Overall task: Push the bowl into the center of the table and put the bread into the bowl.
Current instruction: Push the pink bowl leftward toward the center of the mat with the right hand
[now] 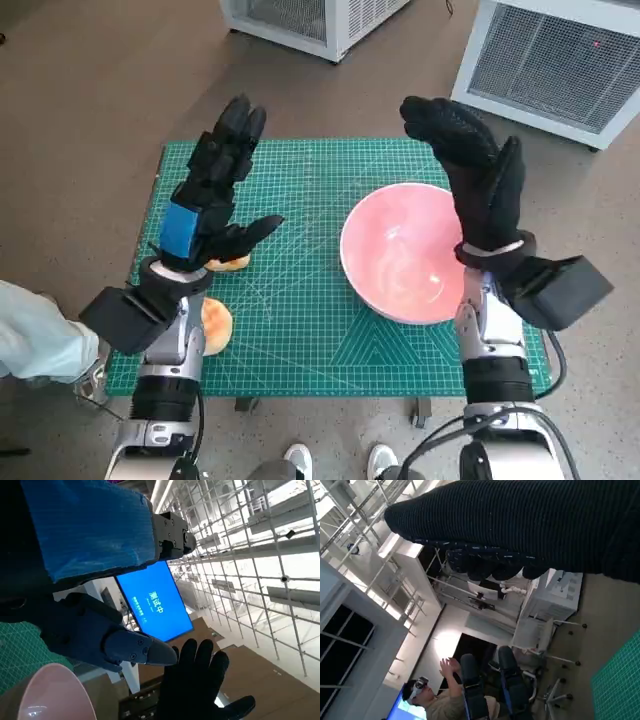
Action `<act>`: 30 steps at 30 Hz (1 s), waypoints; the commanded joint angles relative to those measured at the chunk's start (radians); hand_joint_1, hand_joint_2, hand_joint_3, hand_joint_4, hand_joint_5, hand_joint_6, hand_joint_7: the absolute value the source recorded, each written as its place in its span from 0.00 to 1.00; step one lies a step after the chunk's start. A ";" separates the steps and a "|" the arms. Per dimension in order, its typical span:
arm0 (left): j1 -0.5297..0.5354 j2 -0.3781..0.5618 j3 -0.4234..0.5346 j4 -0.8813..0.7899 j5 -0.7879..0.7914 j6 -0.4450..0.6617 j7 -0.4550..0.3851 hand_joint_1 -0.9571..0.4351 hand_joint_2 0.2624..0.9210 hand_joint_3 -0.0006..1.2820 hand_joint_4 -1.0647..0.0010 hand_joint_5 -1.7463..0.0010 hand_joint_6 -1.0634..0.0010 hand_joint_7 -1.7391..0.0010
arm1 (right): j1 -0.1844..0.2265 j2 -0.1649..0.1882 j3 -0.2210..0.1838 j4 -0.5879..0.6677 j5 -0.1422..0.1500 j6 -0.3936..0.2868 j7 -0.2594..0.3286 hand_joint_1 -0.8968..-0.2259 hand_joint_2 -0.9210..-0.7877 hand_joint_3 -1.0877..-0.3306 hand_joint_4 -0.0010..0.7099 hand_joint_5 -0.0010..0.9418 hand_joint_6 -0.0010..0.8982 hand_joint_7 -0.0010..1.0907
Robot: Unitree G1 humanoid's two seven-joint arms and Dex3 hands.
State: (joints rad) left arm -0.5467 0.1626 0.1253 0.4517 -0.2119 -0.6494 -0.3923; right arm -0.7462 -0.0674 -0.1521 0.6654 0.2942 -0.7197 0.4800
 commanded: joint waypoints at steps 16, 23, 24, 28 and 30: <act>-0.003 -0.001 -0.001 -0.017 -0.021 0.022 -0.026 0.37 1.00 0.10 0.82 1.00 0.88 0.89 | 0.040 -0.003 -0.007 0.015 0.008 0.014 0.006 0.31 0.00 0.46 0.30 0.00 0.13 0.42; 0.003 -0.002 -0.002 -0.020 -0.021 0.024 -0.027 0.37 1.00 0.11 0.82 1.00 0.88 0.89 | 0.048 -0.035 -0.033 0.053 0.022 0.003 0.019 0.31 0.00 0.46 0.31 0.00 0.14 0.42; 0.003 -0.002 -0.002 -0.020 -0.021 0.024 -0.027 0.37 1.00 0.11 0.82 1.00 0.88 0.89 | 0.048 -0.042 -0.039 0.063 0.025 0.000 0.022 0.30 0.00 0.47 0.31 0.00 0.14 0.42; 0.005 0.000 -0.001 -0.021 -0.020 0.025 -0.027 0.37 1.00 0.10 0.82 1.00 0.88 0.89 | 0.033 -0.079 -0.076 0.146 0.031 -0.023 0.033 0.30 0.00 0.47 0.31 0.01 0.13 0.41; 0.006 0.001 0.000 -0.020 -0.019 0.023 -0.027 0.37 1.00 0.11 0.82 1.00 0.88 0.89 | 0.023 -0.100 -0.094 0.195 0.027 -0.039 0.030 0.30 0.00 0.47 0.32 0.01 0.13 0.41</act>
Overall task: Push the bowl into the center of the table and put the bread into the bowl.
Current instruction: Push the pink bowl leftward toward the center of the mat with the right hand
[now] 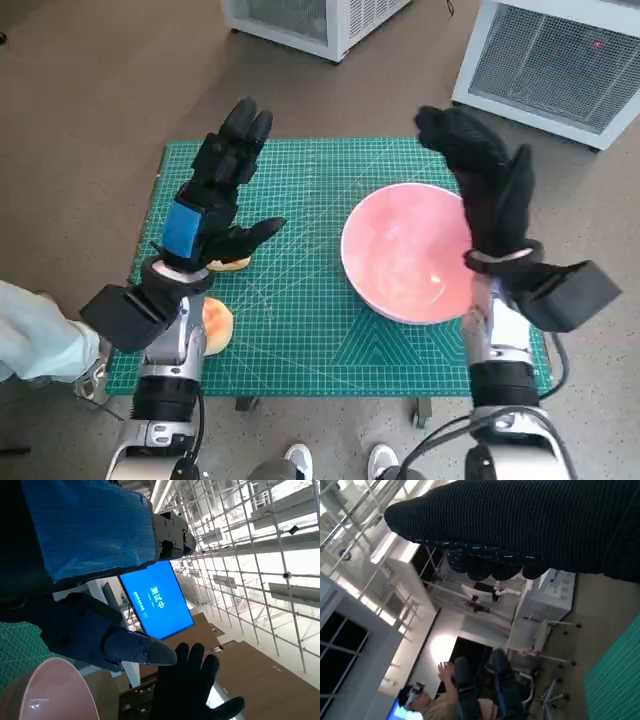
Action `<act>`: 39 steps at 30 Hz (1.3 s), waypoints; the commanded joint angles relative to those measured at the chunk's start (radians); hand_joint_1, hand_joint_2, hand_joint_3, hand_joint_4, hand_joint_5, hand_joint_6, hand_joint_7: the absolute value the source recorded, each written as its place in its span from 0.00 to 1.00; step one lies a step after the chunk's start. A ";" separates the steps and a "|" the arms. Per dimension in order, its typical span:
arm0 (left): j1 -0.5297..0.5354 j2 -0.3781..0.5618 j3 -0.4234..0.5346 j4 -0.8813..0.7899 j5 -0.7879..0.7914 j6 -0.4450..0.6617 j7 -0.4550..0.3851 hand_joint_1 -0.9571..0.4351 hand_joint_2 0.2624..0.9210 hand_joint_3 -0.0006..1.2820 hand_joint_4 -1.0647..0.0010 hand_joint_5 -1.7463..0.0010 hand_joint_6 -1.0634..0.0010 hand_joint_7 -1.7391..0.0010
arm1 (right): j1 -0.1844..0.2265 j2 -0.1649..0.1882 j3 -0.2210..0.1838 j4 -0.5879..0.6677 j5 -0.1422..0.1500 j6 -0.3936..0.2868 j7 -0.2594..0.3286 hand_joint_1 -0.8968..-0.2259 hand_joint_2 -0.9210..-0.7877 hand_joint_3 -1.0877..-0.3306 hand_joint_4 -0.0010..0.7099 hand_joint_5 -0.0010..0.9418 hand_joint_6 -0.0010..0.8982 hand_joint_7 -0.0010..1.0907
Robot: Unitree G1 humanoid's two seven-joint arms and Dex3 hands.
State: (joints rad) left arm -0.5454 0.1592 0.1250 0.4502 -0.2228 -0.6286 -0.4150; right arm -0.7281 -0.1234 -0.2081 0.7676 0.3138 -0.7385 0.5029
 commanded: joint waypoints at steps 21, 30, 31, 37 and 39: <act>0.004 0.006 0.005 -0.014 0.000 0.003 0.009 0.36 1.00 0.11 0.81 1.00 0.88 0.87 | 0.001 -0.148 -0.140 0.480 -0.091 -0.023 -0.300 0.45 0.00 0.35 0.29 0.00 0.18 0.32; 0.002 0.008 0.005 -0.012 -0.004 0.006 0.005 0.36 1.00 0.11 0.81 1.00 0.88 0.86 | 0.007 -0.111 -0.166 0.522 -0.090 0.065 -0.329 0.44 0.00 0.34 0.30 0.01 0.22 0.31; 0.002 0.008 0.006 -0.012 -0.004 0.008 0.005 0.36 1.00 0.11 0.81 1.00 0.88 0.86 | 0.007 -0.108 -0.166 0.524 -0.093 0.070 -0.333 0.44 0.00 0.34 0.31 0.01 0.23 0.29; -0.001 0.012 0.007 -0.008 -0.005 0.009 0.001 0.36 1.00 0.11 0.80 0.99 0.89 0.86 | -0.001 -0.078 -0.169 0.537 -0.097 0.113 -0.340 0.44 0.00 0.31 0.31 0.00 0.26 0.25; -0.001 0.013 0.008 -0.006 -0.006 0.009 0.001 0.36 1.00 0.11 0.80 0.99 0.89 0.86 | -0.004 -0.068 -0.174 0.540 -0.092 0.126 -0.334 0.44 0.00 0.30 0.31 0.00 0.26 0.24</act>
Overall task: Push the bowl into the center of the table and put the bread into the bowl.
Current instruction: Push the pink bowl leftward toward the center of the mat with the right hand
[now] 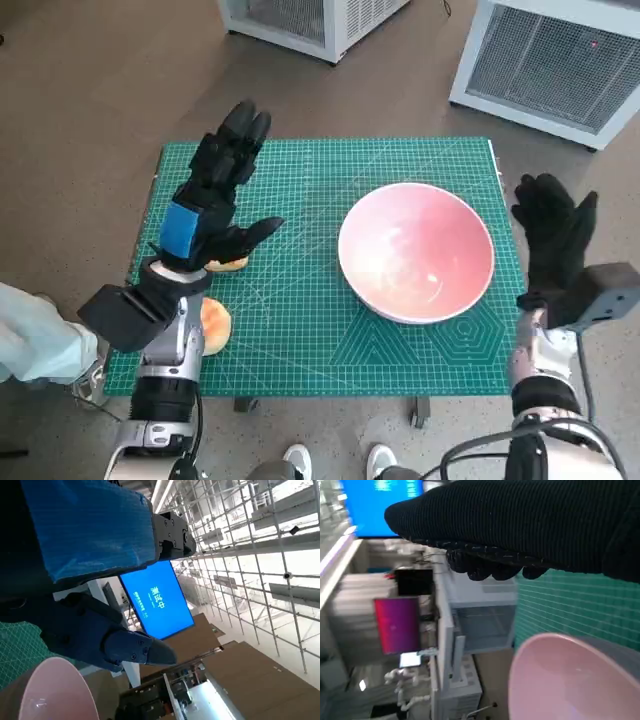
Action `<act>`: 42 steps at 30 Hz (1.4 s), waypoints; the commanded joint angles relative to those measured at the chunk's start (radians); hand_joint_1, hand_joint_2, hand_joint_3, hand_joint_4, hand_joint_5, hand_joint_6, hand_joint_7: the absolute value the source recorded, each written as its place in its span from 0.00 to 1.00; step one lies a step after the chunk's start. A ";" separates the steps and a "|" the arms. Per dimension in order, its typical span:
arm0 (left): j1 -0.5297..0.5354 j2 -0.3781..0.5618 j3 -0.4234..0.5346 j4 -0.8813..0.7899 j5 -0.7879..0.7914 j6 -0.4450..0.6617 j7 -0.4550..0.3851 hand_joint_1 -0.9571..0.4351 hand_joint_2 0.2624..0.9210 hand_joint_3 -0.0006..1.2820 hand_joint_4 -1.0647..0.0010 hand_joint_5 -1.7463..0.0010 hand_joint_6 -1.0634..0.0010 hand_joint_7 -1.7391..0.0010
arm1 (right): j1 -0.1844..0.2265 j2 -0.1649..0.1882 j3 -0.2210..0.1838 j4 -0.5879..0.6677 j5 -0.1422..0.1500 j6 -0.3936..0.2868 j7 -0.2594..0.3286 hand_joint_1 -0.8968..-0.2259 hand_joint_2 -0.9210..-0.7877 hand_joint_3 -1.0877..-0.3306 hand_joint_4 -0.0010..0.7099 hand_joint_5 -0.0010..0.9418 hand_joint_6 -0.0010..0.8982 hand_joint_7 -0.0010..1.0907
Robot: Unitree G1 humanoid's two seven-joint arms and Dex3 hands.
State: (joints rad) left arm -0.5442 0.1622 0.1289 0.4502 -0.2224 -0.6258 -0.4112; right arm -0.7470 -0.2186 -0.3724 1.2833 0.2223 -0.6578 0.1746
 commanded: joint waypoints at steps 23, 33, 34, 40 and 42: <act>0.054 0.040 0.009 -0.087 0.000 0.031 0.007 0.35 1.00 0.11 0.80 1.00 0.89 0.85 | -0.095 0.153 -0.122 0.035 0.104 0.200 0.064 0.46 0.00 0.29 0.35 0.01 0.34 0.21; 0.080 0.060 0.026 -0.100 0.001 0.022 0.011 0.35 1.00 0.11 0.79 1.00 0.89 0.85 | -0.144 0.190 -0.126 0.036 0.097 0.208 0.064 0.48 0.00 0.28 0.35 0.01 0.35 0.21; 0.081 0.060 0.026 -0.101 0.001 0.022 0.011 0.35 1.00 0.11 0.79 1.00 0.89 0.85 | -0.145 0.191 -0.127 0.036 0.097 0.209 0.065 0.48 0.00 0.27 0.35 0.01 0.35 0.20; 0.102 0.062 0.036 -0.124 -0.004 0.021 0.016 0.35 1.00 0.11 0.79 1.00 0.88 0.85 | -0.168 0.207 -0.145 0.042 0.112 0.230 0.076 0.47 0.00 0.27 0.35 0.00 0.35 0.20; 0.107 0.062 0.038 -0.129 -0.005 0.021 0.018 0.35 1.00 0.11 0.79 1.00 0.88 0.85 | -0.175 0.214 -0.147 0.043 0.111 0.236 0.076 0.46 0.00 0.27 0.35 0.01 0.35 0.20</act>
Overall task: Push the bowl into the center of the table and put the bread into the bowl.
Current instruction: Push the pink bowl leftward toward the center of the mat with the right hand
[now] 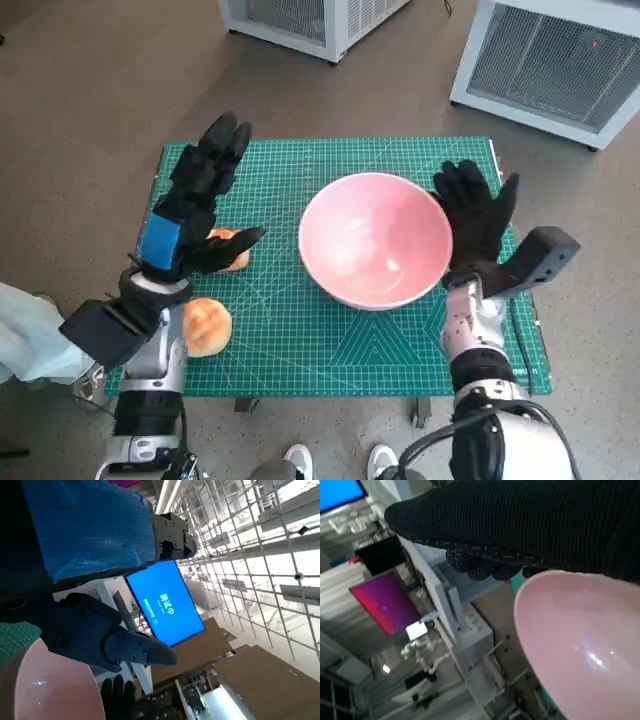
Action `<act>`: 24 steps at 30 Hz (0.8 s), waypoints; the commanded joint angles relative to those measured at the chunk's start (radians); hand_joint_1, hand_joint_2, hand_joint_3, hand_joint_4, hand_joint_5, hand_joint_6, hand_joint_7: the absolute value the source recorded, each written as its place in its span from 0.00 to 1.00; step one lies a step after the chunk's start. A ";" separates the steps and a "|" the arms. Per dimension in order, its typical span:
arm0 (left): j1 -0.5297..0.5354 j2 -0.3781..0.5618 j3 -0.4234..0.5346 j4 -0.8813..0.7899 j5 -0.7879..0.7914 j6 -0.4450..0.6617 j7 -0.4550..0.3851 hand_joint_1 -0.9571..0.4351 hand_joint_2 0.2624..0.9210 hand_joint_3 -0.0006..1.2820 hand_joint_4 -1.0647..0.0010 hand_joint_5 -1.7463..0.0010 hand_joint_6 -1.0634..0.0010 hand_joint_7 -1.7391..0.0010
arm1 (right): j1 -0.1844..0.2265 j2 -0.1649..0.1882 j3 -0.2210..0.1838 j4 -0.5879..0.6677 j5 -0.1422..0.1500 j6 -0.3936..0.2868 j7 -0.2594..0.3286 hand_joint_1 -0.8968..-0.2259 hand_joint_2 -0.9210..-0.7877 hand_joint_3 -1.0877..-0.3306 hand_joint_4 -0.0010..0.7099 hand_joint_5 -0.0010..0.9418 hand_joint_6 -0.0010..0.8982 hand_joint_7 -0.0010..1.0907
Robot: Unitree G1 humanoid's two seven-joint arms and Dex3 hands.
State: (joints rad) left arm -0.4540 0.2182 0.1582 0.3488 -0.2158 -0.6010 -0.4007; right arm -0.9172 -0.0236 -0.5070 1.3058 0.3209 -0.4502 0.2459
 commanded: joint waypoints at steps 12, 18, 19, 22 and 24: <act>0.030 0.000 0.016 -0.037 -0.007 -0.006 0.028 0.35 1.00 0.10 0.79 1.00 0.86 0.86 | -0.019 0.042 0.007 0.025 -0.019 0.056 -0.017 0.45 0.00 0.28 0.34 0.00 0.35 0.19; 0.030 -0.005 0.010 -0.039 0.000 -0.006 0.039 0.35 1.00 0.10 0.79 1.00 0.85 0.86 | -0.025 0.049 0.021 0.026 -0.035 0.067 -0.037 0.43 0.00 0.29 0.34 0.00 0.36 0.19; 0.030 -0.006 0.008 -0.039 0.002 -0.007 0.041 0.35 1.00 0.10 0.79 1.00 0.85 0.86 | -0.025 0.049 0.024 0.026 -0.036 0.068 -0.039 0.43 0.00 0.29 0.34 0.00 0.36 0.19; 0.031 -0.008 0.004 -0.040 0.007 -0.008 0.046 0.35 1.00 0.10 0.79 1.00 0.85 0.86 | -0.027 0.043 0.029 0.025 -0.040 0.071 -0.042 0.43 0.00 0.30 0.34 0.00 0.36 0.18; 0.031 -0.010 0.001 -0.041 0.009 -0.008 0.048 0.35 1.00 0.10 0.79 1.00 0.85 0.86 | -0.027 0.037 0.031 0.024 -0.042 0.071 -0.042 0.43 0.00 0.30 0.34 0.00 0.36 0.18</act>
State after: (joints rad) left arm -0.4300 0.2150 0.1648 0.3307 -0.2111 -0.6012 -0.3598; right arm -0.9452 0.0151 -0.4825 1.3144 0.2907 -0.3996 0.2195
